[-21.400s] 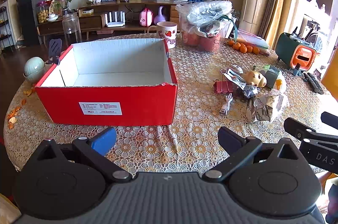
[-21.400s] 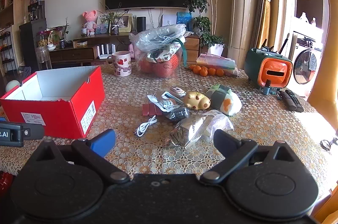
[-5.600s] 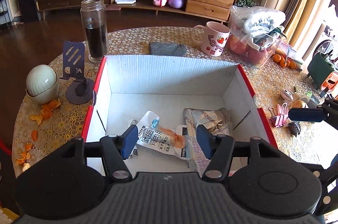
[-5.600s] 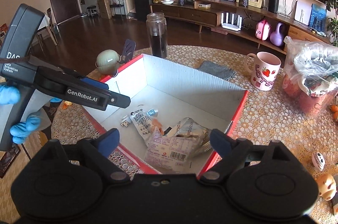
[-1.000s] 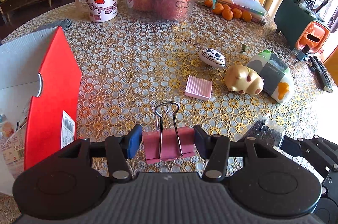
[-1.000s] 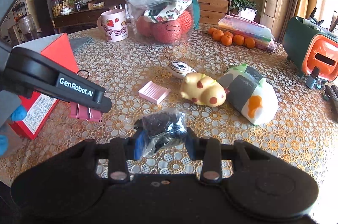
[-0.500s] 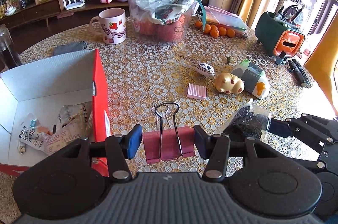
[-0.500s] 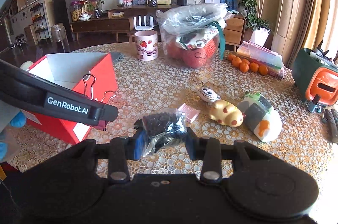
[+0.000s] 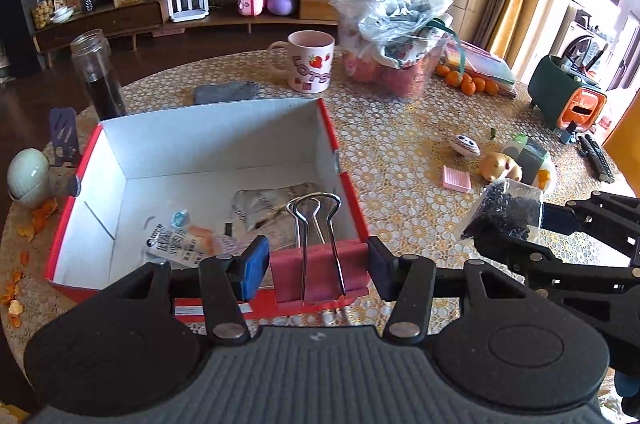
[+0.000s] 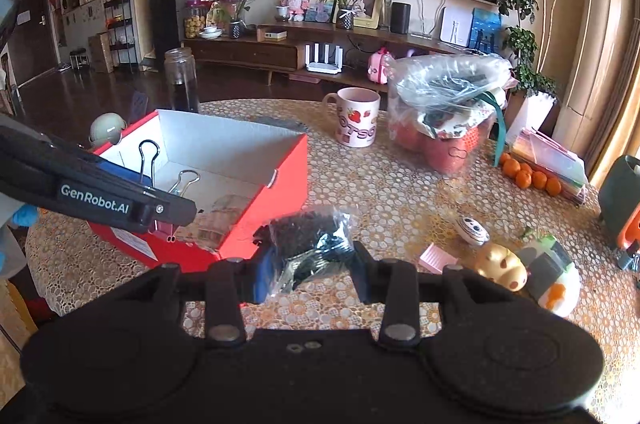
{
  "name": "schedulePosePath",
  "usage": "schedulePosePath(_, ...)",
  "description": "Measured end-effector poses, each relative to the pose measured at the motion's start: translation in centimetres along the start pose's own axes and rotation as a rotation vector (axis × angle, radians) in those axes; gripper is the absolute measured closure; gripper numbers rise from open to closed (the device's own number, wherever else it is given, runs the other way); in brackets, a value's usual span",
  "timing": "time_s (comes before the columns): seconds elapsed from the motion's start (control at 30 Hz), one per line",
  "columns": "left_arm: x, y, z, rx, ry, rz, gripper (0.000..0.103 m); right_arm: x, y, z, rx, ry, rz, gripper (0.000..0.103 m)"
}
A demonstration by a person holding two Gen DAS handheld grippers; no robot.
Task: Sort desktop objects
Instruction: 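Carry the binder clip and black bag with both tools over the red shoebox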
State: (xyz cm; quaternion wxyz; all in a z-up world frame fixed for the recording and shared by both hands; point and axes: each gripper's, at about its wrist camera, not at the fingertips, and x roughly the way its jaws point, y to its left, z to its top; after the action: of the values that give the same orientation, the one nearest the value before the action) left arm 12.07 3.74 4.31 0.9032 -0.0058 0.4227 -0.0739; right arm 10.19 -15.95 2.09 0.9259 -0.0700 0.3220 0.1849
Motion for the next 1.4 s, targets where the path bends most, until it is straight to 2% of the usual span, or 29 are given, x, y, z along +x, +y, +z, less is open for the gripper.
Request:
schedulePosePath(0.43,-0.3,8.1,0.1,-0.023,0.013,0.055,0.051,3.7,5.4,3.2,-0.06,0.021,0.059,0.064)
schedulePosePath(0.77,2.9,12.6,0.8,-0.049,0.084,0.07,0.051,8.4,8.1,5.4,-0.072,0.078,0.117,0.064)
schedulePosePath(1.0,6.1,14.3,1.6,-0.065,0.115,0.091,0.051,12.2,9.7,6.2,-0.087,0.108,0.135,0.064)
schedulePosePath(1.4,10.2,14.3,2.2,-0.031,0.178,0.117,0.051,16.8,11.1,6.0,-0.104,0.186,0.12,0.064)
